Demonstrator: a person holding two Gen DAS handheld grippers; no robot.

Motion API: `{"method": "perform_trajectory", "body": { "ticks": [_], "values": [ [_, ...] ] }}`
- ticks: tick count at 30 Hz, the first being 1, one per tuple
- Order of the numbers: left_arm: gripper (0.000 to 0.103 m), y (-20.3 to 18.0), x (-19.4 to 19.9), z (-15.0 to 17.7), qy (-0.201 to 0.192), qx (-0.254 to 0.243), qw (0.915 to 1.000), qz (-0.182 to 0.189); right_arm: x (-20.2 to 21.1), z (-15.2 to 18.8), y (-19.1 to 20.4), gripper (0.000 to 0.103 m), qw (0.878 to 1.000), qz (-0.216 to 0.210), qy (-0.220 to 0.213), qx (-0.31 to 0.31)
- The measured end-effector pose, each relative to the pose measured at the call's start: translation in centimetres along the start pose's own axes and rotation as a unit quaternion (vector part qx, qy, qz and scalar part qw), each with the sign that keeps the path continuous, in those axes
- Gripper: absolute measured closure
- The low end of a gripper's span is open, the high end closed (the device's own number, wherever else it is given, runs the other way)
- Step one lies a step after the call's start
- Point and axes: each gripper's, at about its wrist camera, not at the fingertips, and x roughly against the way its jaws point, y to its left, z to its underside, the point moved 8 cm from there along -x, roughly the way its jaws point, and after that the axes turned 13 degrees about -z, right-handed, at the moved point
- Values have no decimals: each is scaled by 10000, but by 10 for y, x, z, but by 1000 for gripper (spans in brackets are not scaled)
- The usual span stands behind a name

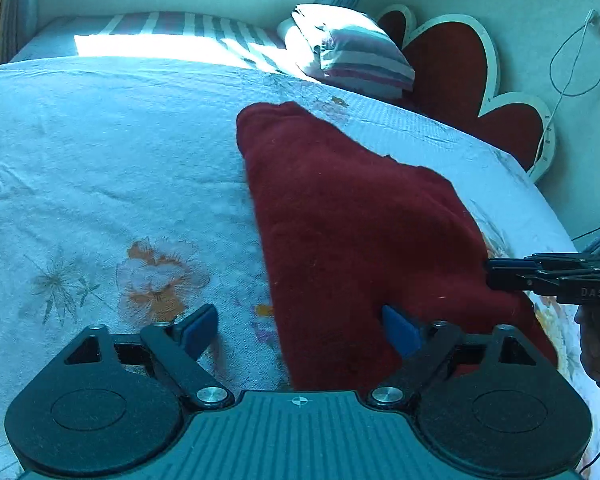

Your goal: Fold small clothes

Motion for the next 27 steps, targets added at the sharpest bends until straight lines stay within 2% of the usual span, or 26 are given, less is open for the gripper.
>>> {"method": "perform_trajectory", "body": {
  "ticks": [1,2,4,6,8,10,12,14,15,16,19,22,25,27],
  "values": [
    [7,1,1,1,-79,28,10000,-18,-5,3,-8,78,9995,289,103,119],
    [5,2,1,1,-112,-11,9999,-94,-7,4,-12,78,9993,317,49,207],
    [0,4,2,1,-103,71,9996,-251,-6,3,-14,78,9997,227,2,84],
    [0,2,8,2,-171,116,9989,-425,-5,2,-11,77,9996,223,77,156],
    [0,0,26,2,-279,112,9963,-809,1,0,-15,71,9998,100,29,-167],
    [0,-2,57,4,-499,-14,9906,-1272,27,-6,-15,36,9983,293,-340,-367],
    [0,-9,97,11,-767,-117,9861,-1472,62,-6,-3,21,9962,484,-681,-231],
    [0,-17,132,25,-936,-139,9838,-1525,97,1,16,15,9940,660,-866,-74],
    [0,-22,151,35,-1049,-160,9822,-1549,113,7,27,4,9928,747,-932,9],
    [0,-27,166,46,-1116,-206,9816,-1538,129,16,44,0,9918,785,-996,127],
    [0,-40,213,83,-1332,-230,9780,-1592,163,48,88,0,9864,1153,-1111,372],
    [0,-48,264,123,-1610,-186,9728,-1658,187,89,137,0,9732,1799,-1260,677],
    [0,-53,312,160,-1787,-225,9692,-1682,201,127,181,0,9657,2054,-1410,731],
    [0,-53,340,183,-1809,-218,9687,-1687,202,152,211,0,9655,2038,-1429,764]
  ]
}}
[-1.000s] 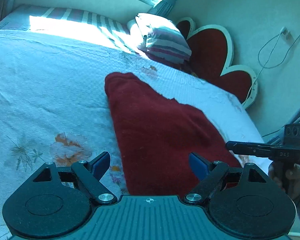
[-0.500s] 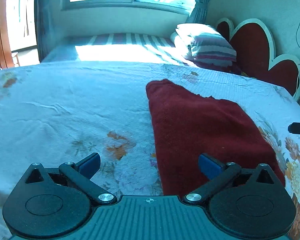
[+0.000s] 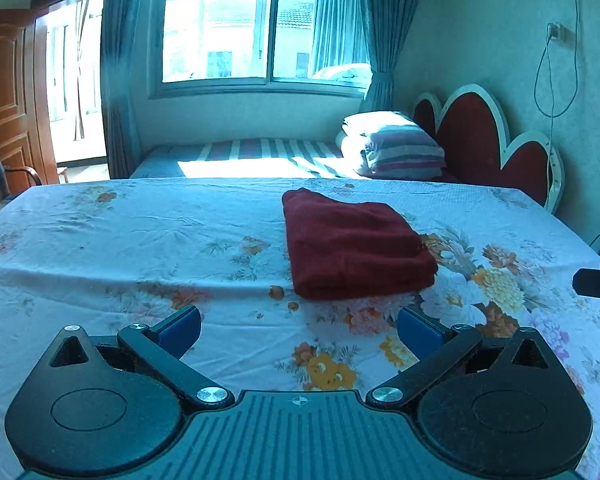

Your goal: Fold small clothes

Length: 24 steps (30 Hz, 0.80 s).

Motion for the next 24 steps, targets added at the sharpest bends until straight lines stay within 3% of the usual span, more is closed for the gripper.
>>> {"method": "perform_trajectory", "body": {
  "ticks": [4,10,24],
  "values": [
    [0,16,47,20,-17,193,9998,-48,33,26,46,0,9998,56,-156,81],
    [0,20,99,36,-285,191,9994,35,63,46,78,0,9994,167,-304,70],
    [0,7,130,31,-571,197,9980,181,95,48,100,0,9976,296,-600,200]
  ]
}}
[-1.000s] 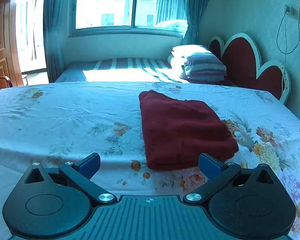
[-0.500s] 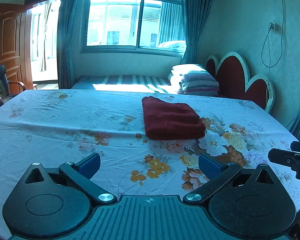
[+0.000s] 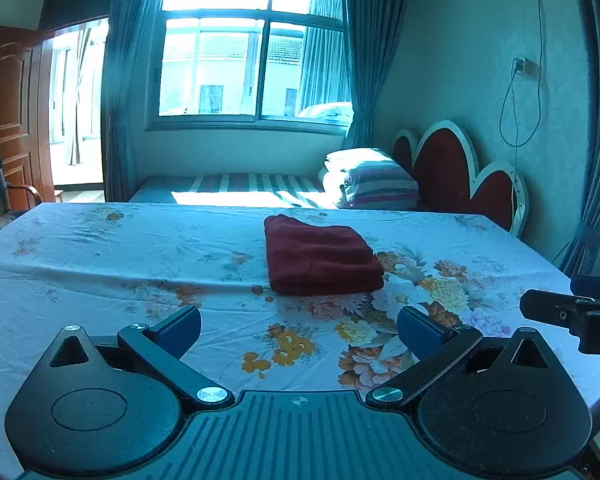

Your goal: Fold small clothes

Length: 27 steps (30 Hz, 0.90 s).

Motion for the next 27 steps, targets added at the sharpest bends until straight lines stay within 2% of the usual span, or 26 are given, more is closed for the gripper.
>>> {"method": "perform_trajectory", "body": {
  "ticks": [27],
  "values": [
    [0,-20,3,-7,-34,-67,10000,36,10,0,-14,0,10000,22,-60,-71]
  ]
}}
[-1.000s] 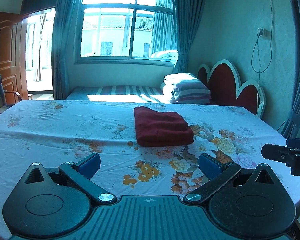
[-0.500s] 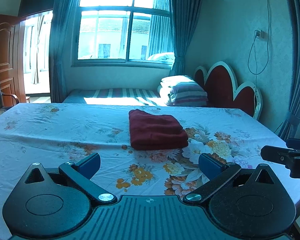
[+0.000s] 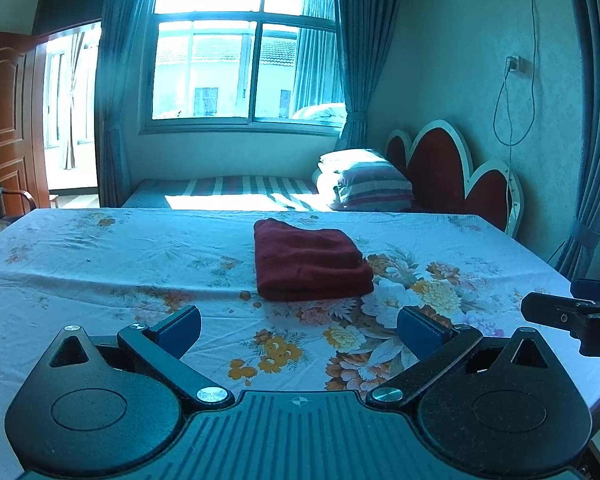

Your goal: Fold small clothes

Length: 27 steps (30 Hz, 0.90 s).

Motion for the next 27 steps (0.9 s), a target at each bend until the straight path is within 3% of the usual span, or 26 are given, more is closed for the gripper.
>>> {"method": "perform_trajectory", "body": {
  "ticks": [27],
  "values": [
    [0,-7,3,-6,-79,-31,10000,10,2,-3,-7,0,9999,99,-95,-44]
  ]
}}
